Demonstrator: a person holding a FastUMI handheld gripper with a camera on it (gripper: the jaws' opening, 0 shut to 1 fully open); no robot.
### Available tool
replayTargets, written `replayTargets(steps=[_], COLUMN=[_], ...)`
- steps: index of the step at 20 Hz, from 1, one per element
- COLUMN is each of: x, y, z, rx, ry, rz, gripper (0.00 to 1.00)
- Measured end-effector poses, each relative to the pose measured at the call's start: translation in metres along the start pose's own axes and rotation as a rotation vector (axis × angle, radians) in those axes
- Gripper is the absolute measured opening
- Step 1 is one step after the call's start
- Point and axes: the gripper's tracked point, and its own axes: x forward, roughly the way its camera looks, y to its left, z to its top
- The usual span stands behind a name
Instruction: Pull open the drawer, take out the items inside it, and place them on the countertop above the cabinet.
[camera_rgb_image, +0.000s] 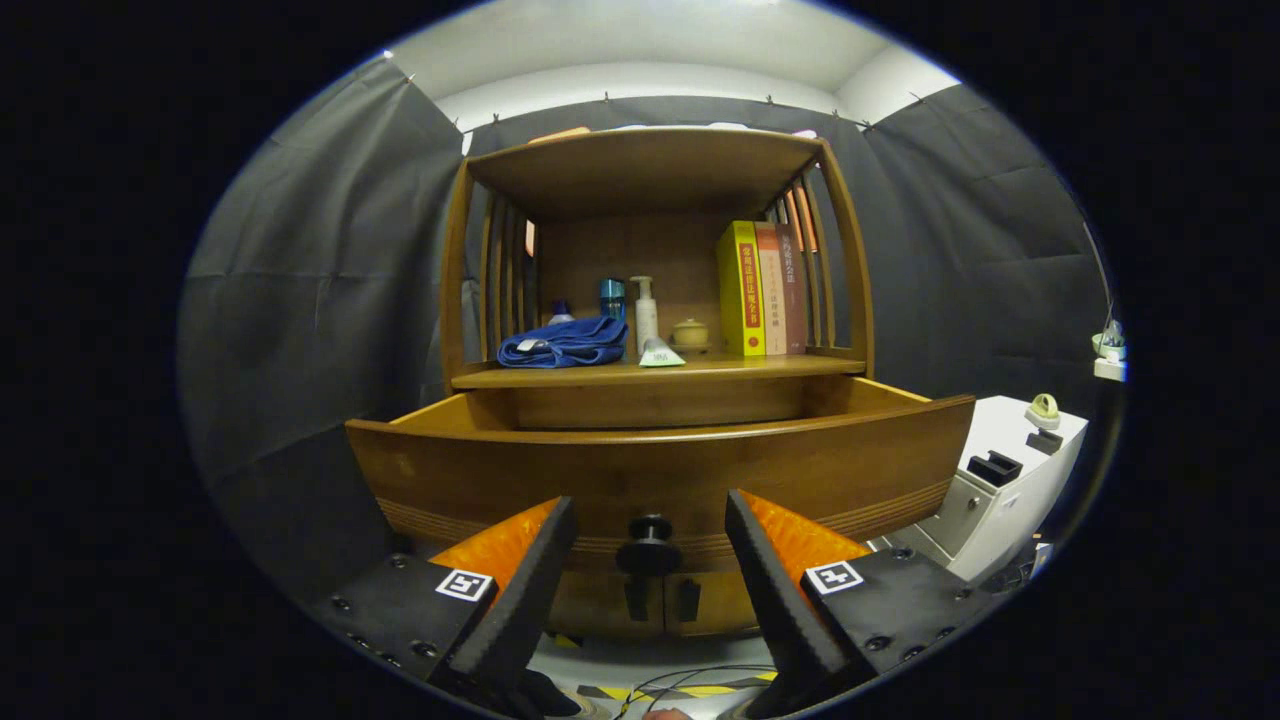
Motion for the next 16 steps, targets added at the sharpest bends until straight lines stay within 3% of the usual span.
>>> replayTargets(steps=[16], x=[0.042], y=[-0.009], z=[-0.020], rx=[-0.027], ry=[-0.011], rz=[-0.056], gripper=[0.97])
